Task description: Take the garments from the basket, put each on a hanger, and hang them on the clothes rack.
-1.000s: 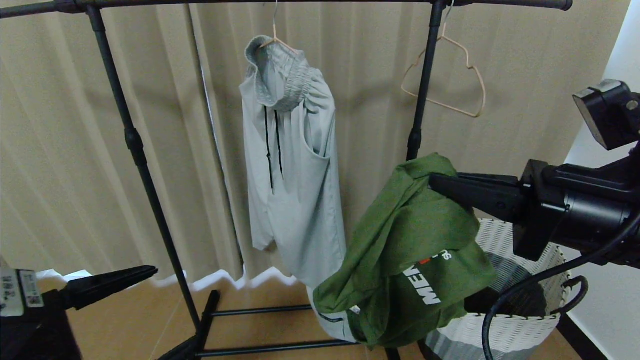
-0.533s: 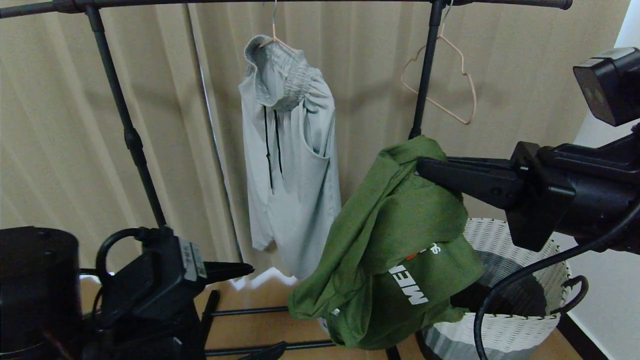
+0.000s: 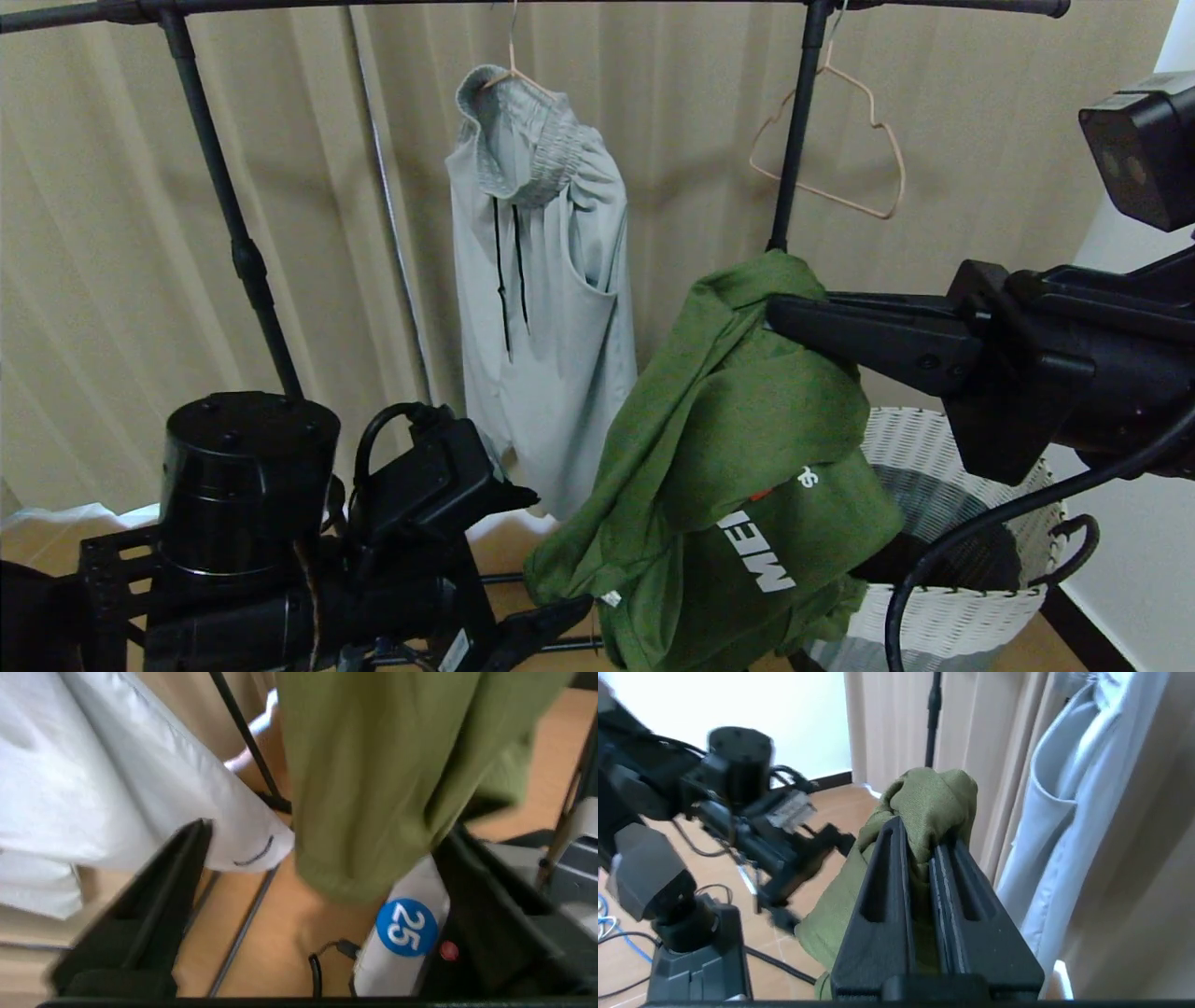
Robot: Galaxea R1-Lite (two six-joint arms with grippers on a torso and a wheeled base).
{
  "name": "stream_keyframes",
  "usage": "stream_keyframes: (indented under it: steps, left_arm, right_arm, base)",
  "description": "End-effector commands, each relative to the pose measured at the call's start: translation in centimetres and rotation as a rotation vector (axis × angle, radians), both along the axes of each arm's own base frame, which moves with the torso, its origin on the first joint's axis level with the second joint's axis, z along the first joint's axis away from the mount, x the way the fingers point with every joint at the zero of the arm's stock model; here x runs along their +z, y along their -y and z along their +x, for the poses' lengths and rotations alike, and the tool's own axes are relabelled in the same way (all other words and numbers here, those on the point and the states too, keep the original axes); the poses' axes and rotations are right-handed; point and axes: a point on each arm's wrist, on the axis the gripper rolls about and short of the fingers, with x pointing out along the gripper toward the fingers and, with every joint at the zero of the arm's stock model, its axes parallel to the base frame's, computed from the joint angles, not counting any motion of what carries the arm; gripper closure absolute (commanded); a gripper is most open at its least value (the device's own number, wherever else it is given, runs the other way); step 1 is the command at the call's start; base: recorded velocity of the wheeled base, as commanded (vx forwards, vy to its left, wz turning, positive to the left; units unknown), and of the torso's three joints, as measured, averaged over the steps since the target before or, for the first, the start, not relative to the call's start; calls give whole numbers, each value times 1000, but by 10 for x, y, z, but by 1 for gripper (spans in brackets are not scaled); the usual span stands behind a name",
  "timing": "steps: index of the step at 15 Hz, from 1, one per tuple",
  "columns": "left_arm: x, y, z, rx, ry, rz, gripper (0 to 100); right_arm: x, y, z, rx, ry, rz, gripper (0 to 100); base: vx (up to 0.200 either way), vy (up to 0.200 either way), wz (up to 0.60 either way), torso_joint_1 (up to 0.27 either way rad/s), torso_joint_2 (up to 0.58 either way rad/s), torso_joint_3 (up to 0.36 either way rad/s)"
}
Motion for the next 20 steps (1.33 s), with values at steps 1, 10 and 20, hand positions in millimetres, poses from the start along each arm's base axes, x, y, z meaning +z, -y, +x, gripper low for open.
stream_keyframes:
  steps: [1, 10, 20]
  left_arm:
    - [-12, 8, 7, -6, -22, 21, 100]
    - [20, -17, -18, 28, 117, -96, 100]
    - [139, -33, -17, 164, 368, -363, 100]
  right_arm:
    - [0, 1, -2, 2, 3, 2, 100]
    - [-12, 9, 5, -47, -32, -26, 100]
    - [-86, 4, 34, -163, -189, -241, 100]
  base:
    - [0, 0, 0, 0, 0, 0]
    - [0, 0, 0, 0, 0, 0]
    - [0, 0, 0, 0, 0, 0]
